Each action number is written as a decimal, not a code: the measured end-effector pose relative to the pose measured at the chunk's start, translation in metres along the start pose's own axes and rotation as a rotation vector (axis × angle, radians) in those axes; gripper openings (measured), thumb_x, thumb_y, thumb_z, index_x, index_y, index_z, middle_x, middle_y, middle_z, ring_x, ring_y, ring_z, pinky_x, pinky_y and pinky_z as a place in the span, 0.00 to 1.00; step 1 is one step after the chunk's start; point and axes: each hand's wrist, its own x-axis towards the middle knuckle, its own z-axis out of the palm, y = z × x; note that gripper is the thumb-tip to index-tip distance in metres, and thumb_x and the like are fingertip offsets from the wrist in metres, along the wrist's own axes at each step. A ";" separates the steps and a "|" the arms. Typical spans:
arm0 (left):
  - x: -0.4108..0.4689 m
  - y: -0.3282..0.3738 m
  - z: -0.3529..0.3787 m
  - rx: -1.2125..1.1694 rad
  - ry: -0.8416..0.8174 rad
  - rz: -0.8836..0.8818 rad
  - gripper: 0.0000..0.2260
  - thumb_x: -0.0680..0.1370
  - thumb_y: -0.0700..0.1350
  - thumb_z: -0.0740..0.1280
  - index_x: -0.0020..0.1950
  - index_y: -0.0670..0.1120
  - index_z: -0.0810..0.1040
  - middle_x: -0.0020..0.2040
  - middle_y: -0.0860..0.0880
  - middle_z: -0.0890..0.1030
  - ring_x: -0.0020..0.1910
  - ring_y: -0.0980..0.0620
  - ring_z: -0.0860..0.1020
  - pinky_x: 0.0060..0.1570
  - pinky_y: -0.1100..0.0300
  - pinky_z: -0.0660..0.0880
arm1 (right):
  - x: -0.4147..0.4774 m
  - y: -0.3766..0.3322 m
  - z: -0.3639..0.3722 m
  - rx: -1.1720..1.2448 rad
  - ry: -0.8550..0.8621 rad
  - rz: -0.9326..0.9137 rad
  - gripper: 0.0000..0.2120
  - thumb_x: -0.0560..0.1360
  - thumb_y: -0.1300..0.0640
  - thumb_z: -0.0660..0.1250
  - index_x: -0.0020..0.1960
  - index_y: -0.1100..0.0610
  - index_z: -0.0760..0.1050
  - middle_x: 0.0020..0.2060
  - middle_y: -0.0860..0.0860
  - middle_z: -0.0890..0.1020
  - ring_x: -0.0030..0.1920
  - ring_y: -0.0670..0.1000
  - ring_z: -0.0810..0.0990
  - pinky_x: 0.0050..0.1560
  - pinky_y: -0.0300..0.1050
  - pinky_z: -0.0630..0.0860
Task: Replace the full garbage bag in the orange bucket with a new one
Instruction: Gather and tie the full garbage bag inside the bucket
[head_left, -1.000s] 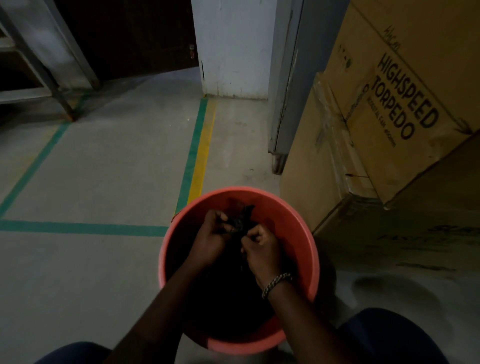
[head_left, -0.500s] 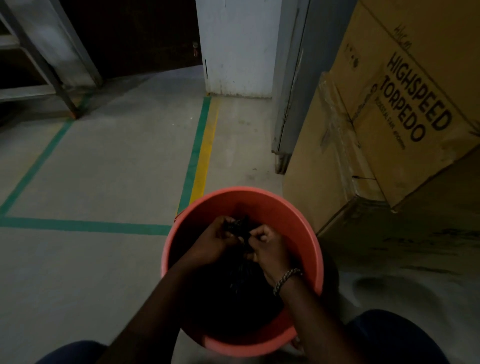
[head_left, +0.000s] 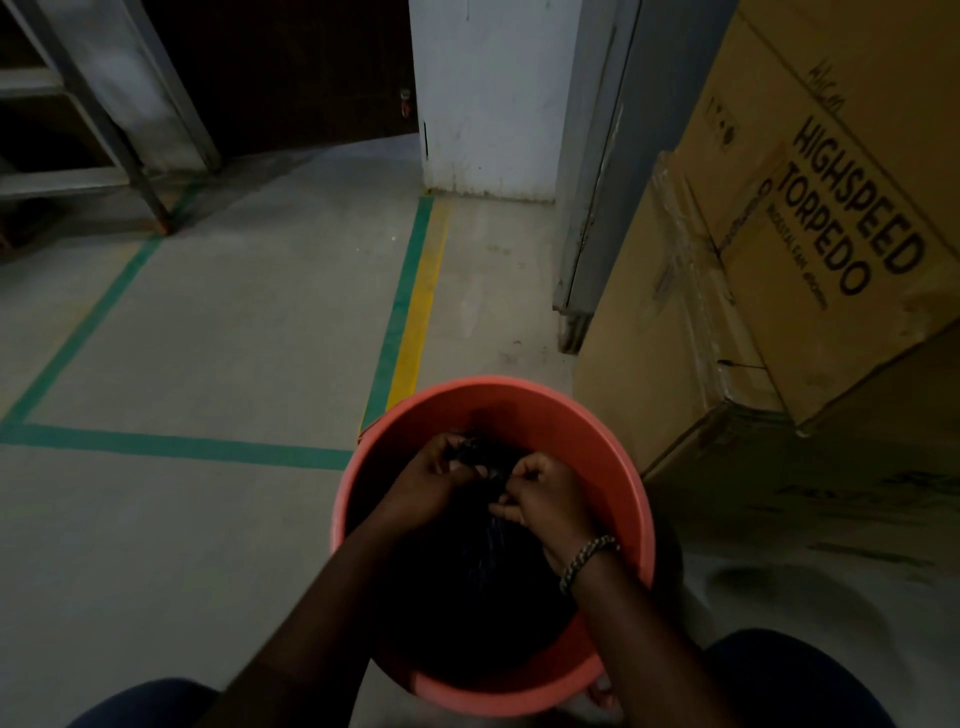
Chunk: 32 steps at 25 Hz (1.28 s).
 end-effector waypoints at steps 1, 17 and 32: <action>0.002 0.000 0.001 0.018 0.024 0.008 0.11 0.74 0.36 0.71 0.54 0.43 0.74 0.41 0.43 0.78 0.39 0.50 0.76 0.39 0.62 0.74 | -0.001 -0.006 -0.001 0.004 -0.013 0.040 0.06 0.77 0.68 0.62 0.44 0.60 0.74 0.37 0.58 0.76 0.34 0.51 0.78 0.40 0.50 0.84; -0.001 -0.005 0.009 0.163 0.138 0.017 0.14 0.70 0.38 0.76 0.48 0.48 0.74 0.37 0.51 0.82 0.33 0.61 0.78 0.40 0.62 0.76 | -0.023 -0.025 -0.010 -0.484 -0.108 0.039 0.15 0.77 0.49 0.69 0.36 0.55 0.73 0.29 0.56 0.80 0.28 0.57 0.82 0.38 0.61 0.84; -0.019 -0.023 0.011 0.695 0.038 0.565 0.15 0.76 0.53 0.66 0.62 0.55 0.80 0.62 0.54 0.78 0.63 0.55 0.75 0.65 0.52 0.73 | -0.036 -0.037 -0.012 -0.889 0.143 -0.461 0.11 0.66 0.48 0.67 0.35 0.57 0.73 0.31 0.51 0.80 0.35 0.54 0.79 0.35 0.48 0.74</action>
